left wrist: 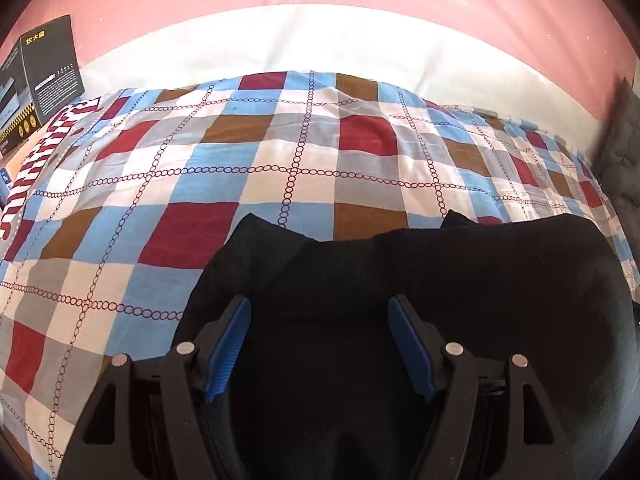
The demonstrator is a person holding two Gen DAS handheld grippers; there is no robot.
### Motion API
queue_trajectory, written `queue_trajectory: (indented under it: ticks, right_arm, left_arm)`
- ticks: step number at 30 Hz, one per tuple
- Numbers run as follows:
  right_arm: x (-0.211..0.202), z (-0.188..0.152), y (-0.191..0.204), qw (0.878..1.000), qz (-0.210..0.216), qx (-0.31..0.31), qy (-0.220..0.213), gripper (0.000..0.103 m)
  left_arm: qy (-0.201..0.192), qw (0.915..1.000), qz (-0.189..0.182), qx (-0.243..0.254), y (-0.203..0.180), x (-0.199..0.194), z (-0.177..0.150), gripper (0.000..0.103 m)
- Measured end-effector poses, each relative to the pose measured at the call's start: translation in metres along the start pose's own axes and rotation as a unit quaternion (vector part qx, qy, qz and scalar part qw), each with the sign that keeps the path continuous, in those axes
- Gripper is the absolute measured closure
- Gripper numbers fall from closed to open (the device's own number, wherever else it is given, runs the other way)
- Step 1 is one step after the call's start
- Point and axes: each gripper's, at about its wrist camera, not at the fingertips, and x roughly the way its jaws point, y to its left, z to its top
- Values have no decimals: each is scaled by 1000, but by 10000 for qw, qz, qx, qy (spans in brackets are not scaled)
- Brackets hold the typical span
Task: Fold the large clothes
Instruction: 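Grasp the folded jacket edge with both tools and lift it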
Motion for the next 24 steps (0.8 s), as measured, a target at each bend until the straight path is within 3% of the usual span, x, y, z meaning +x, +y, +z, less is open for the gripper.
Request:
queue_trajectory:
  ticks: [3,7,9,11,16,24]
  right_arm:
    - [3,0,-1,10000,-17,33,15,56]
    - [2,-1,-2,9997,-211,85,50,43]
    - [-6,-1,-5,9996,-219,167,54,42]
    - [-26,-2,-9,9995,-221,231,-76,42]
    - [-77,-28,-18,9986,317,162,-386,42]
    - [-102,-82,-39,9940,1038,186,-296,30]
  left_arm:
    - [5,10000,-5,-12,0,1,0,28]
    - [86,9995,235,166,-6,-6,3,28]
    - [141,9977,518,413,-14,-19,4,28]
    - [71,9971,513,563,-17,-39,1,29]
    - [-205,9978,361,523,-7,-91,-18,29]
    - [-238,9996,144,-86,42,-127,-58,29]
